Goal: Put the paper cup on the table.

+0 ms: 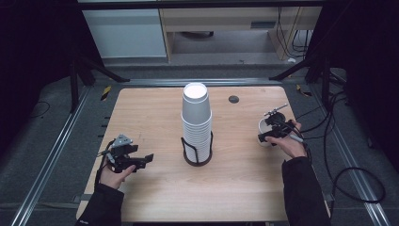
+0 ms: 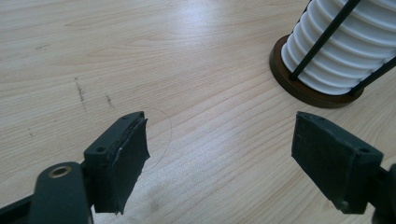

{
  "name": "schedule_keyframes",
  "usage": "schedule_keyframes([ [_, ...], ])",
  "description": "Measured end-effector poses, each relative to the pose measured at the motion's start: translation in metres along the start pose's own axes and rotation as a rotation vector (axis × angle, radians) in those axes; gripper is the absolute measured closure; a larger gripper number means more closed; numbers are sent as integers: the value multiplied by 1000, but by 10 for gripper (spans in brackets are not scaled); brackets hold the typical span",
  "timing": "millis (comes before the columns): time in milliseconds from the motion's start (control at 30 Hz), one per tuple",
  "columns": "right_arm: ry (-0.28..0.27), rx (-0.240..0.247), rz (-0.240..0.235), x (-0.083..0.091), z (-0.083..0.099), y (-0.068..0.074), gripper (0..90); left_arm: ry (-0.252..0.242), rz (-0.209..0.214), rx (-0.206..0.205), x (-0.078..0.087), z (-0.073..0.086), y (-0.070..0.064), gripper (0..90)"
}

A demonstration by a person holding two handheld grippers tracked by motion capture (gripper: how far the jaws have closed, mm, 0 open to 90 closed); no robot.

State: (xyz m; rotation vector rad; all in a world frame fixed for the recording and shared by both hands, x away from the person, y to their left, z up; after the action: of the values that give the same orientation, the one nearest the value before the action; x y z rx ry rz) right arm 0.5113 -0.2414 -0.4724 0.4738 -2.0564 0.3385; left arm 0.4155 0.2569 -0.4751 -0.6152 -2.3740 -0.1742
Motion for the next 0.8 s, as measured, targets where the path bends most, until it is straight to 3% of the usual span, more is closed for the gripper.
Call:
schedule_keyframes([
  [467,10,2,-20,-2,0,0,47,8,4,-6,-1,1,0,177],
  [800,-46,1,-27,8,-3,3,37,2,4,-1,1,0,1,177],
])
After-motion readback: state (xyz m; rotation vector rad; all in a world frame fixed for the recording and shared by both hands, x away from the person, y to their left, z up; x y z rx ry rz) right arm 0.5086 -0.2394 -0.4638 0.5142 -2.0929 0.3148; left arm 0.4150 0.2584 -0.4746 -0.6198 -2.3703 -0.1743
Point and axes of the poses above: each handheld gripper's, and its own axes: x roughly backward along the jaws, z roughly out of its underside, y roughly to its left, the point moved 4 cm from there along -x, roughly forward along the jaws, and after that the axes turned 7 degrees about -z, right-handed, at the moved point
